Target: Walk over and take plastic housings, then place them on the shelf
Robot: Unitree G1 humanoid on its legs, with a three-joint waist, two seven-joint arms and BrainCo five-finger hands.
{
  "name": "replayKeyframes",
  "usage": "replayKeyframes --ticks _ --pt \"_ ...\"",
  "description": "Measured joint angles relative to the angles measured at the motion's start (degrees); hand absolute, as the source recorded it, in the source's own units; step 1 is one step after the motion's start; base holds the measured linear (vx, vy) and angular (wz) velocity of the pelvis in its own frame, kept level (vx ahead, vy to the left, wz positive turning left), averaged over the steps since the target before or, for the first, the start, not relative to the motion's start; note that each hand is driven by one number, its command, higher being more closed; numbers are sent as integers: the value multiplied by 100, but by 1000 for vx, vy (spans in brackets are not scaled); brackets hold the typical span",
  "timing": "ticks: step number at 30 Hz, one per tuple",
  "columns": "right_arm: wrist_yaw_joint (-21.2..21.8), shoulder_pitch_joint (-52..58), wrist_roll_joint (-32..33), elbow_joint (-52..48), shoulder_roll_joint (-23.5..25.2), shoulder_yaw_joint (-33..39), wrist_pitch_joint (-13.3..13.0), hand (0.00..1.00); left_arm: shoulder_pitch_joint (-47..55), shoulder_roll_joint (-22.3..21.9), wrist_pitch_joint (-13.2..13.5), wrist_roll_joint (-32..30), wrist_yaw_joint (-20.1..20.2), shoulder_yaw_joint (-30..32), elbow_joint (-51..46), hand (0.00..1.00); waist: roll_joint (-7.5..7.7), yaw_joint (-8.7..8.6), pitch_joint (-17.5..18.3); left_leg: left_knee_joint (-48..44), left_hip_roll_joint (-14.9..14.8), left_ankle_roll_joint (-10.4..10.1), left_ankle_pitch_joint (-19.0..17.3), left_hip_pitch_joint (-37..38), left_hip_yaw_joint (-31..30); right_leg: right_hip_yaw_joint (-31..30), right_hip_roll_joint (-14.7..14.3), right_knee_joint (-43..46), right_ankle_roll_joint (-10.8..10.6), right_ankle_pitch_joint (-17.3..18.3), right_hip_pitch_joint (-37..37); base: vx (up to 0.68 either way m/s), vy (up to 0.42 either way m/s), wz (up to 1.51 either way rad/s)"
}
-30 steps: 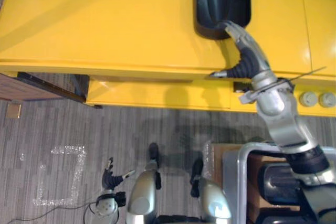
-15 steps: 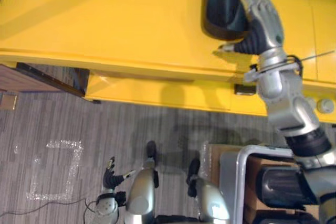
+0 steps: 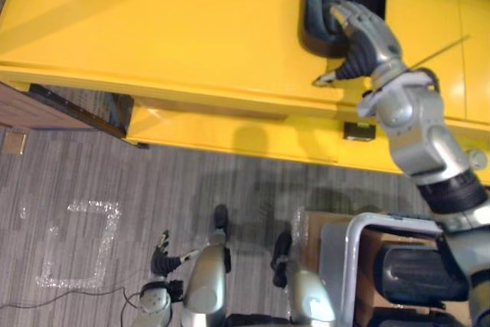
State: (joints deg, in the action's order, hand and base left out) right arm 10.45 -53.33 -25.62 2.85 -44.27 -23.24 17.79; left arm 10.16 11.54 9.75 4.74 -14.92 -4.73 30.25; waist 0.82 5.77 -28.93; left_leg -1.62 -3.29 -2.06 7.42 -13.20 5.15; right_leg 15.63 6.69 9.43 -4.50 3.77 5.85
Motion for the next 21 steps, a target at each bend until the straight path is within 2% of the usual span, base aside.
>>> replayKeyframes --ticks 6,10,18,21 --pt "223 -488 65 651 -46 -230 32 0 0 70 -106 171 4 1 -89 0 10 56 5 0 5 2 2 -5 -7 10 3 0 0 0 -1 0 0 0" --pt "268 -815 75 1119 -58 -363 85 0 -9 94 -109 173 9 -3 -244 0 10 140 6 0 2 0 9 -5 -16 17 0 1 0 0 -4 0 0 0" --pt "373 -1292 125 1882 -120 -486 100 0 -23 118 -113 215 8 -38 -249 0 10 201 6 2 7 -10 63 -87 -154 151 -10 -4 4 -1 -2 1 -3 9" --pt "567 -1440 212 2163 -128 -492 103 0 -24 121 -117 220 8 -43 -259 0 10 264 6 6 -1 -9 80 -87 -155 151 -19 -4 15 -7 -1 0 0 0"
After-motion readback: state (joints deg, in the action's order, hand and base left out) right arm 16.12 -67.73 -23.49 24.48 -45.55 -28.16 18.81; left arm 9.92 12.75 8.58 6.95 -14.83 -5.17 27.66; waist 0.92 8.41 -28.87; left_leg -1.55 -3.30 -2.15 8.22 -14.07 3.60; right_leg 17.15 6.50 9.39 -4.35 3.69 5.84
